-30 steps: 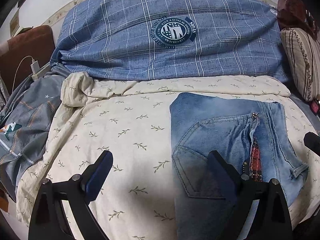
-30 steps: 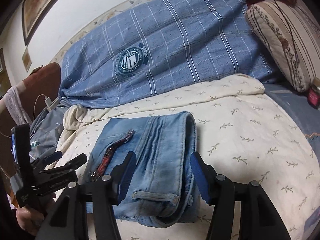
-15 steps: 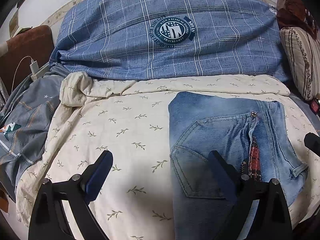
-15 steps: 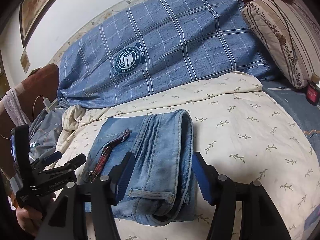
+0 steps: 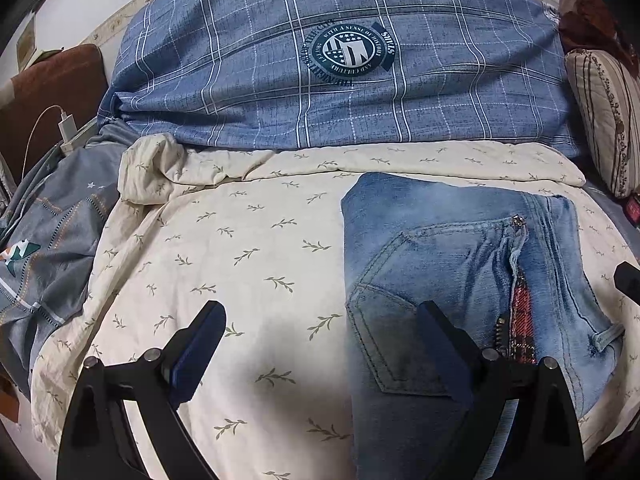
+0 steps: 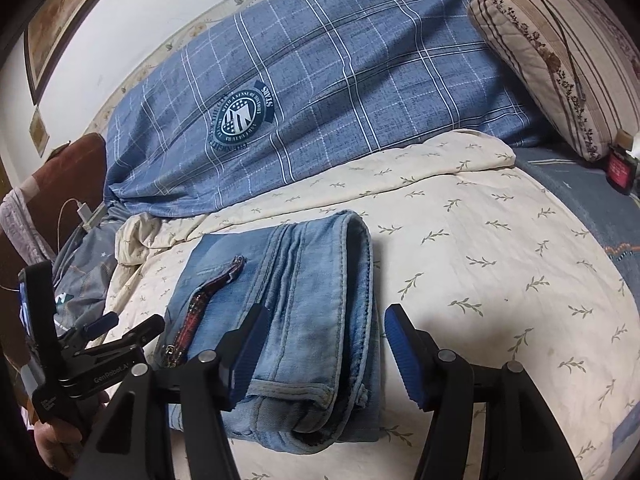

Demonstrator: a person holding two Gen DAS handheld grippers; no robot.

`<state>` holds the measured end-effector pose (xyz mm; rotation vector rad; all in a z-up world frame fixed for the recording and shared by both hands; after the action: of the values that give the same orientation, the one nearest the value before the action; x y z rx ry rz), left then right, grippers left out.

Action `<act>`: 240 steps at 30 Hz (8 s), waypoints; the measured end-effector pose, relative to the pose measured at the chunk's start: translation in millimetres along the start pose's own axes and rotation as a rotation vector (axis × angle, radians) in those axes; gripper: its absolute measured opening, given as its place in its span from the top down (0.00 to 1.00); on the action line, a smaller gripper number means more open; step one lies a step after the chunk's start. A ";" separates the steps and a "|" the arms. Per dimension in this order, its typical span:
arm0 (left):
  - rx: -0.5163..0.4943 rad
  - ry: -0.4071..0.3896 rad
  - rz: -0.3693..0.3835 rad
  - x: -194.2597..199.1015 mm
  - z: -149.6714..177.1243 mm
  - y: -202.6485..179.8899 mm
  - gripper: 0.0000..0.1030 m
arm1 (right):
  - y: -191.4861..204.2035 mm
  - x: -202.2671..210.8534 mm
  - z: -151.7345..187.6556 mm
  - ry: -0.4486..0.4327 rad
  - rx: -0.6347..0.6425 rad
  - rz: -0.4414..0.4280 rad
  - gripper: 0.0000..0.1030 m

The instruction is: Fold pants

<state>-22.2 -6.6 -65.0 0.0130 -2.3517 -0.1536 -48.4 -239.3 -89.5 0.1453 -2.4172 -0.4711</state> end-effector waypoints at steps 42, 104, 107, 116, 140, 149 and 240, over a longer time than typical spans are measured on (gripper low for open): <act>0.214 0.353 0.713 -57.6 -1.7 11.7 0.07 | -65.2 -66.1 9.2 0.432 -0.277 -0.335 0.33; 0.308 0.002 0.579 -40.7 -52.1 38.3 0.33 | 54.5 -95.3 -29.1 0.125 -0.101 -0.341 0.62; 0.307 0.008 0.561 -43.2 -51.0 38.5 0.33 | 57.8 -98.6 -27.0 0.122 -0.091 -0.321 0.62; 0.270 0.031 0.498 -48.4 -49.6 33.8 0.33 | 51.3 -108.7 -21.2 0.168 -0.104 -0.270 0.62; 0.035 -0.177 0.055 14.3 -44.7 25.8 0.14 | 30.2 -49.9 -28.6 0.071 -0.043 -0.158 0.36; -0.012 -0.197 -0.017 18.5 -46.1 19.4 0.13 | 42.7 -30.0 -31.6 -0.019 0.028 -0.146 0.36; 0.105 -0.246 -0.164 25.0 -47.6 51.4 0.01 | 111.6 -1.1 -5.8 -0.204 0.363 -0.115 0.35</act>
<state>-4.4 37.9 -8.2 0.2521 -2.6014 -0.1167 -42.1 -137.2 -44.7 0.4124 -2.6870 -0.0943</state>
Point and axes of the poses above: each gripper's, at about its wrist camera, not at the fingertips, and x roughly against the way its jaws point, y to its left, z to its underside, the point moved 3 cm from there along -x, roughly the way its jaws point, and after that the axes turned 2 degrees about -x, right-handed, at the moved point
